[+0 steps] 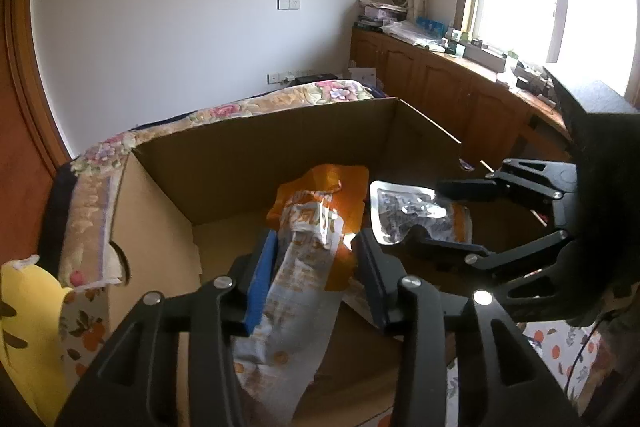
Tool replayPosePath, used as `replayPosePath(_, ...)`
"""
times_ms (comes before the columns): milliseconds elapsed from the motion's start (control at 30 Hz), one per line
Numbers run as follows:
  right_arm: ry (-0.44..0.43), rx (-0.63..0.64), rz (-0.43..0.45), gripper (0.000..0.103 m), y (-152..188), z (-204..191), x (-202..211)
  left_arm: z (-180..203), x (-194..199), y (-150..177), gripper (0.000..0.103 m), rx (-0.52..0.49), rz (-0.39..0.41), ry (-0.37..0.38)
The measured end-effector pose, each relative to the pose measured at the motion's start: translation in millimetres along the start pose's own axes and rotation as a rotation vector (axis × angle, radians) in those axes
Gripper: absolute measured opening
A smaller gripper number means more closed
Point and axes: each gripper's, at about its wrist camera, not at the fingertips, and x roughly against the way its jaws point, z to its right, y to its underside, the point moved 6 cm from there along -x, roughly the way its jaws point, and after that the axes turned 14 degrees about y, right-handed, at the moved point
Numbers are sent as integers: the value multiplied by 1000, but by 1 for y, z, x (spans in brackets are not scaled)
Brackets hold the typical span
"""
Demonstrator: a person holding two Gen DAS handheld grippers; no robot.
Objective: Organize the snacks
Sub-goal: 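Carry both held packets over the cardboard box and open both tools, then withdraw both tools from the box back to the snack pile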
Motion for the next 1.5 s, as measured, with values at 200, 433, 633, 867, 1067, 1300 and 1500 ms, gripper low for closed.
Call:
replayPosePath(200, 0, -22, -1, 64, 3, 4, 0, 7, 5, 2, 42, -5, 13, 11)
replayPosePath(433, -10, -43, 15, 66, 6, 3, 15, 18, 30, 8, 44, -12, 50, 2)
replayPosePath(633, -41, -98, 70, 66, 19, 5, 60, 26, 67, 30, 50, -37, 95, -22)
replayPosePath(867, -30, -147, 119, 74, 55, 4, 111, 40, 95, 60, 53, -45, 119, -47)
replayPosePath(1067, -21, -170, 117, 82, 97, 2, 127, 50, 104, 94, 55, -47, 126, -68)
replayPosePath(1300, -3, -183, 61, 83, 145, -7, 115, 45, 90, 132, 55, -2, 88, -73)
replayPosePath(1500, -12, -207, 0, 85, 177, -12, 104, 38, 73, 156, 56, 23, 29, -88)
